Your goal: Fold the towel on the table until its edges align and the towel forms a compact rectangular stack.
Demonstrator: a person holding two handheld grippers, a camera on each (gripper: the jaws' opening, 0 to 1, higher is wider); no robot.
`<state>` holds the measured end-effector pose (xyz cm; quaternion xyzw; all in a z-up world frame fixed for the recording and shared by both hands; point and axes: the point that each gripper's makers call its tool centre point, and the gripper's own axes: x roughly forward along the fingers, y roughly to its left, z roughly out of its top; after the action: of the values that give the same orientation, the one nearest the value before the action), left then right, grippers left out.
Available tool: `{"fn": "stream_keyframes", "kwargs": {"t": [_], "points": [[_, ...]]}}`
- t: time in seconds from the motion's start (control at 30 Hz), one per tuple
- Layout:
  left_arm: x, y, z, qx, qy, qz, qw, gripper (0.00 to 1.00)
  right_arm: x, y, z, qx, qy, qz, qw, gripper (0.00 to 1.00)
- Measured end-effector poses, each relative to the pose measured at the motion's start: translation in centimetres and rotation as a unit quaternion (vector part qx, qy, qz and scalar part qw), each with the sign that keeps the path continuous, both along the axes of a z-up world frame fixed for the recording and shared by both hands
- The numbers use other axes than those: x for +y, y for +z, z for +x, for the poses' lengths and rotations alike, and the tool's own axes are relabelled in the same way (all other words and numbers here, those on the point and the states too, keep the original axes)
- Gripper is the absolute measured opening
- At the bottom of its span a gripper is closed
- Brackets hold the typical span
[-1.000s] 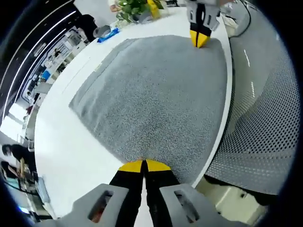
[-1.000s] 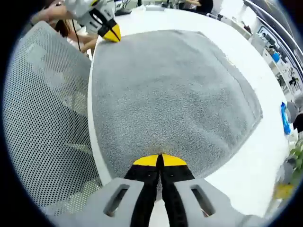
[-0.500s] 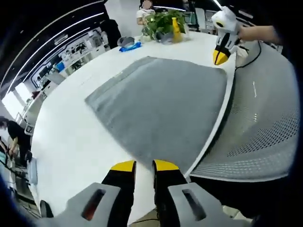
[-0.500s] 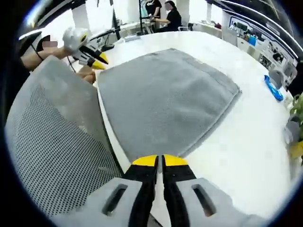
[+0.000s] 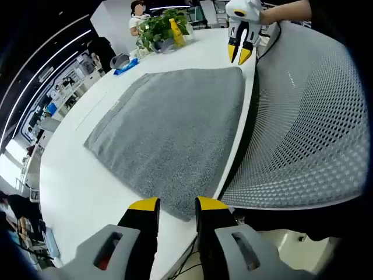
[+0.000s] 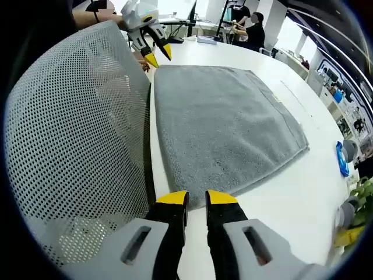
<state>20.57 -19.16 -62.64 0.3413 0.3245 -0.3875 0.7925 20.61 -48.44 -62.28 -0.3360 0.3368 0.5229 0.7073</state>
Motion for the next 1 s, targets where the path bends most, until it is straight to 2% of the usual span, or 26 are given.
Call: {"fn": "stream_keyframes", "kwargs": {"t": [0.1,0.13,0.23,0.33,0.43,0.53,0.63,0.8,0.9,1.0], "points": [[-0.7,-0.4,-0.7,0.031,0.001,-0.020,0.9993,0.25,0.5,0.0,-0.8,0.019,0.000,0.012,0.9997,0.12],[-0.6,-0.5,-0.6,0.031,0.000,-0.018,0.9994,0.25,0.5,-0.2,-1.0,0.019,0.000,0.010,0.9998,0.12],[-0.2,-1.3,-0.8,0.042,-0.005,0.001,0.9991,0.26,-0.1,-1.0,-1.4,0.019,0.015,-0.024,0.9994,0.14],[0.5,-1.9,-1.0,0.041,-0.004,0.017,0.9990,0.25,-0.5,-1.6,-1.7,0.017,0.022,-0.042,0.9987,0.15],[0.9,-2.2,-1.0,0.043,0.006,0.014,0.9989,0.25,-0.3,-1.8,-1.9,0.017,0.034,-0.050,0.9980,0.16],[0.7,-2.6,-0.6,0.037,-0.012,0.024,0.9989,0.20,0.3,-2.2,-1.7,0.028,0.045,-0.058,0.9969,0.19],[0.2,-2.6,0.0,0.046,-0.020,0.030,0.9983,0.20,0.5,-2.7,-1.2,0.015,0.066,-0.089,0.9937,0.17],[0.0,-2.6,0.3,0.053,-0.024,0.038,0.9976,0.19,0.0,-3.5,-1.1,0.012,0.062,-0.102,0.9928,0.15],[0.0,-2.7,0.2,0.053,-0.022,0.037,0.9977,0.18,0.0,-3.7,-1.3,0.030,0.030,-0.077,0.9961,0.17],[-0.3,-2.7,0.3,0.056,-0.010,0.029,0.9979,0.16,-0.2,-3.6,-1.0,0.024,0.027,-0.076,0.9965,0.15]]}}
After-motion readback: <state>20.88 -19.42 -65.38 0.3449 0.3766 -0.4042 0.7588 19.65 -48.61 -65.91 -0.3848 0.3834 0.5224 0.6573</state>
